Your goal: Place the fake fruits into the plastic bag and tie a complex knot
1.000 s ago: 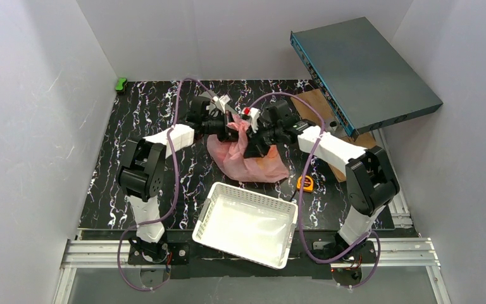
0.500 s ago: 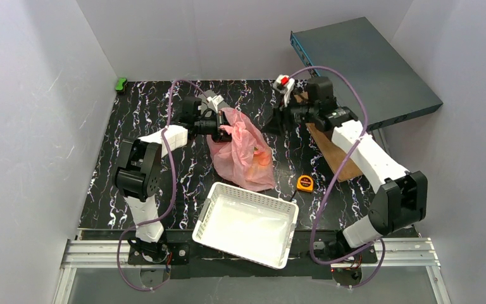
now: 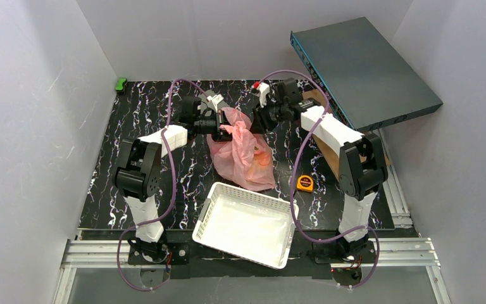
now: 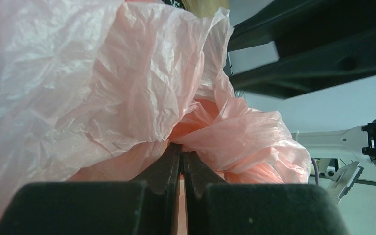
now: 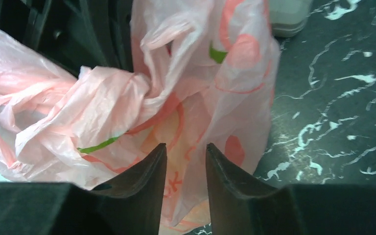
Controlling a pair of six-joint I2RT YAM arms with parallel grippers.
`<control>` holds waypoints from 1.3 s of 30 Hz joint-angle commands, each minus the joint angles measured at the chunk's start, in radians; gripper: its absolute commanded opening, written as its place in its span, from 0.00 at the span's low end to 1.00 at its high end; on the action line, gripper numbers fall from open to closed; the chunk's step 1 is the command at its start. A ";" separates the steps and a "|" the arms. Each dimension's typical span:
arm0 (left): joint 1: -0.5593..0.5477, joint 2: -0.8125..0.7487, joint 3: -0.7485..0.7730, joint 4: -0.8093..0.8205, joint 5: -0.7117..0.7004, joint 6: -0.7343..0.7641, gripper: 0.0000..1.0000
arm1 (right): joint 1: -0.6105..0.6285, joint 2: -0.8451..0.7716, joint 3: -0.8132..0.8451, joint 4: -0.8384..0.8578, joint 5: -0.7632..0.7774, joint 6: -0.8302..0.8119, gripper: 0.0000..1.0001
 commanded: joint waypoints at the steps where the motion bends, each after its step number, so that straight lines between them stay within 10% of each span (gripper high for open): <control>1: -0.004 -0.035 0.013 0.008 0.039 0.002 0.00 | 0.050 -0.034 0.017 -0.050 -0.078 -0.060 0.48; 13: -0.026 -0.009 -0.007 0.266 0.201 -0.179 0.00 | 0.111 0.010 0.023 0.022 -0.178 0.067 0.73; 39: -0.024 0.056 -0.079 0.612 0.340 -0.473 0.00 | 0.053 -0.058 0.075 -0.028 -0.297 0.101 0.85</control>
